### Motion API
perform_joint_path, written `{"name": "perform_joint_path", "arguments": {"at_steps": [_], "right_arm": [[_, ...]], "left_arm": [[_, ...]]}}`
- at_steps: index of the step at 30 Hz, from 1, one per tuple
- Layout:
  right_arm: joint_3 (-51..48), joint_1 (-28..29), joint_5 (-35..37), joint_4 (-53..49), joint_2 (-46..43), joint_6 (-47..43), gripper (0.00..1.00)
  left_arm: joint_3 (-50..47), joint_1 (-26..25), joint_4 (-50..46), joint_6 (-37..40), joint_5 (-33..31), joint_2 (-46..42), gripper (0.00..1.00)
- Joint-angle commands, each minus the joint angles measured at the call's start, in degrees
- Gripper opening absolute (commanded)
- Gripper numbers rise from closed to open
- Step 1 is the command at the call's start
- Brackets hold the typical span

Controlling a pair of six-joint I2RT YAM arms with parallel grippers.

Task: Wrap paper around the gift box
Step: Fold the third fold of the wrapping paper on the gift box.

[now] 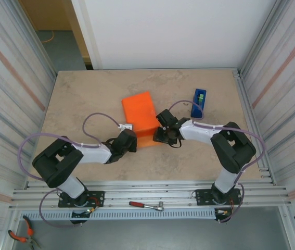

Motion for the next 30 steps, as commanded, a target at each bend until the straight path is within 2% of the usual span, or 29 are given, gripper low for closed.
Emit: {"name": "perform_joint_path", "arguments": {"at_steps": [1, 4, 11, 13, 17, 21, 23, 28, 30], "right_arm": [[-0.11, -0.01, -0.35, -2.72, -2.77, -0.01, 0.52], [1.02, -0.74, -0.39, -2.77, -1.51, -1.02, 0.56], [5.23, -3.07, -1.71, -1.39, 3.09, -2.9, 0.56], [5.72, -3.24, -1.94, -1.18, 3.65, -3.13, 0.55], [5.87, -3.23, -2.25, -0.79, 4.89, -3.03, 0.52], [5.25, -2.92, -2.26, -0.03, 5.53, -2.32, 0.46], [5.11, -2.13, -1.45, 0.02, 5.61, -1.76, 0.39], [4.07, -0.66, -0.51, 1.11, 5.25, 0.52, 0.14], [3.91, -0.06, 0.09, 0.95, 5.06, 1.26, 0.16]], "left_arm": [[-0.39, 1.48, -1.67, 2.46, -0.87, -2.29, 0.15], [-0.24, 2.07, -1.67, 3.97, 0.59, -3.09, 0.25], [-0.7, 4.04, -2.43, 4.92, 7.68, -7.23, 0.6], [-0.48, 4.53, -2.72, 4.51, 9.18, -7.9, 0.64], [1.14, 4.98, -2.88, 3.62, 9.25, -6.31, 0.64], [2.67, 4.98, -1.92, 1.66, 8.51, -3.06, 0.57], [3.11, 4.94, -1.45, 0.67, 7.42, -1.82, 0.52], [4.89, 5.05, -1.28, 1.02, 6.08, 0.87, 0.43], [5.42, 5.07, -1.64, 1.4, 5.84, 1.49, 0.43]]}}
